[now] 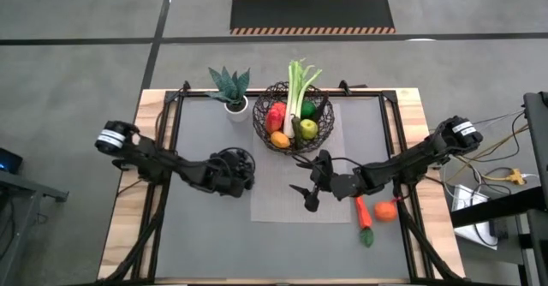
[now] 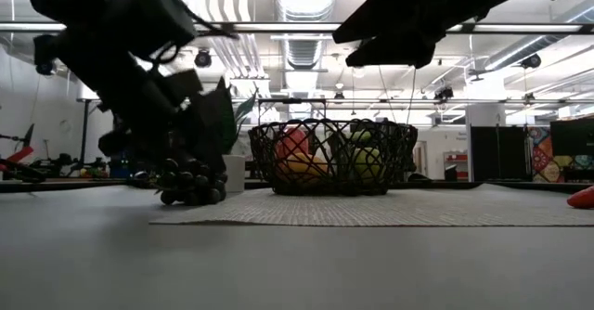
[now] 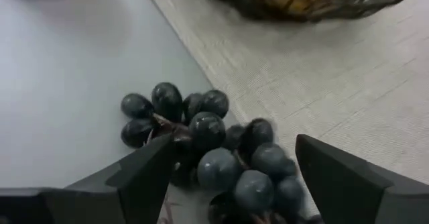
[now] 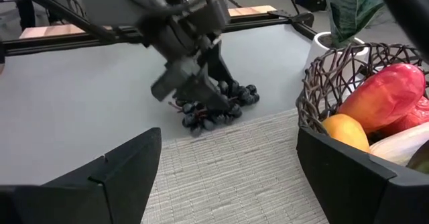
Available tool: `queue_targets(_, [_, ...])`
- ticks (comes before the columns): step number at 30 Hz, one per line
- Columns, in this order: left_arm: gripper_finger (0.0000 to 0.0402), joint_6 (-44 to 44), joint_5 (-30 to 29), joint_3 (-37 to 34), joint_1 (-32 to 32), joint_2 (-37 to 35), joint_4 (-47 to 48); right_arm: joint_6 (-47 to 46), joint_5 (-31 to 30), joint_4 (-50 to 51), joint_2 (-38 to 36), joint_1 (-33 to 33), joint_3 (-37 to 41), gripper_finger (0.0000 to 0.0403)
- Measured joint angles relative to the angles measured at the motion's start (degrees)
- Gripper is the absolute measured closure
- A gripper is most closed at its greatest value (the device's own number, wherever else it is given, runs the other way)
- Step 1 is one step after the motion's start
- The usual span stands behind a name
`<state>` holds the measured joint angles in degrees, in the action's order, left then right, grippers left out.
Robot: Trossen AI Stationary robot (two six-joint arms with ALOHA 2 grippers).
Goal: Build produce basket
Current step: Put the dark purple grapes into the black wire basket
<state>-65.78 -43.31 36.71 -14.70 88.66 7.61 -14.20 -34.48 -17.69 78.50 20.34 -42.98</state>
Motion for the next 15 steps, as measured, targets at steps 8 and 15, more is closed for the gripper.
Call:
queue_targets(8, [0.0126, -1.5, 2.7, 1.4, 1.1, 4.7, -0.1, -0.2, 0.0, 0.2, 0.0, 0.0, 0.0, 0.0075])
queue_targets(15, [0.0240, -1.4, 3.3, 1.6, 1.1, 4.3, 0.3, -0.4, 0.0, 0.7, 0.0, 0.0, 0.0, 0.0078])
